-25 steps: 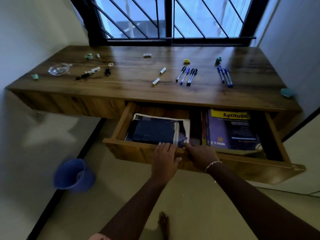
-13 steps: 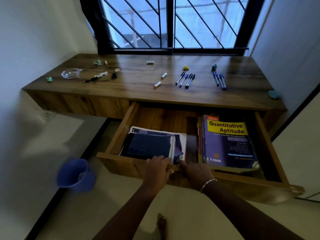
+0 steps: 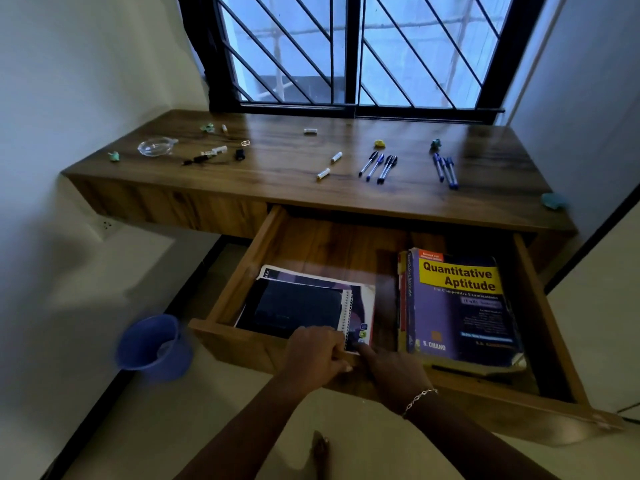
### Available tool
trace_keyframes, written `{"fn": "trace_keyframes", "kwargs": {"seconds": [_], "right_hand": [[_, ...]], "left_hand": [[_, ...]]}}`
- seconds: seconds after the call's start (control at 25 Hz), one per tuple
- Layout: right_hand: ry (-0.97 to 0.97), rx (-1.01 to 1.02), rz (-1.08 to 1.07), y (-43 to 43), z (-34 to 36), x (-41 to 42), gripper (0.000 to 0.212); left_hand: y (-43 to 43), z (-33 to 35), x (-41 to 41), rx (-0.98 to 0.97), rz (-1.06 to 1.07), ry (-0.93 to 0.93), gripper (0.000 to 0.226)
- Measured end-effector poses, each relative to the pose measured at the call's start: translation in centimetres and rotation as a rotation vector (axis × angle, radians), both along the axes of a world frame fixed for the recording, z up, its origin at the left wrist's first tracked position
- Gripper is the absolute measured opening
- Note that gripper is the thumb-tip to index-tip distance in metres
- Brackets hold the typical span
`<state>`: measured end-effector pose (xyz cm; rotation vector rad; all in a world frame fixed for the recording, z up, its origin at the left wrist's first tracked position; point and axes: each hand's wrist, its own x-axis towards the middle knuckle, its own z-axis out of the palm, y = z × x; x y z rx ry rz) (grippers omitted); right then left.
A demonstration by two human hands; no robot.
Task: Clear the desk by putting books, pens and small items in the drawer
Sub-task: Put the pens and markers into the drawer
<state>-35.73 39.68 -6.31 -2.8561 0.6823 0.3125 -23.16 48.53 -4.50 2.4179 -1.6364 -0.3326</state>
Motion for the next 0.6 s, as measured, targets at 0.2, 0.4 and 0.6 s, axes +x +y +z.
{"fn": "trace_keyframes", "kwargs": {"seconds": [0.2, 0.4, 0.6], "right_hand": [[-0.022, 0.020, -0.017, 1.1, -0.5, -0.6, 0.049], [-0.028, 0.035, -0.037, 2.3, -1.0, -1.1, 0.048], [-0.017, 0.069, -0.072, 3.8, -1.5, -1.8, 0.050]], "left_hand": [[0.7, 0.2, -0.1, 0.032, -0.047, 0.002, 0.024], [1.7, 0.2, -0.3, 0.041, -0.094, 0.030, 0.025], [3.0, -0.3, -0.3, 0.044, -0.132, 0.063, 0.024]]}}
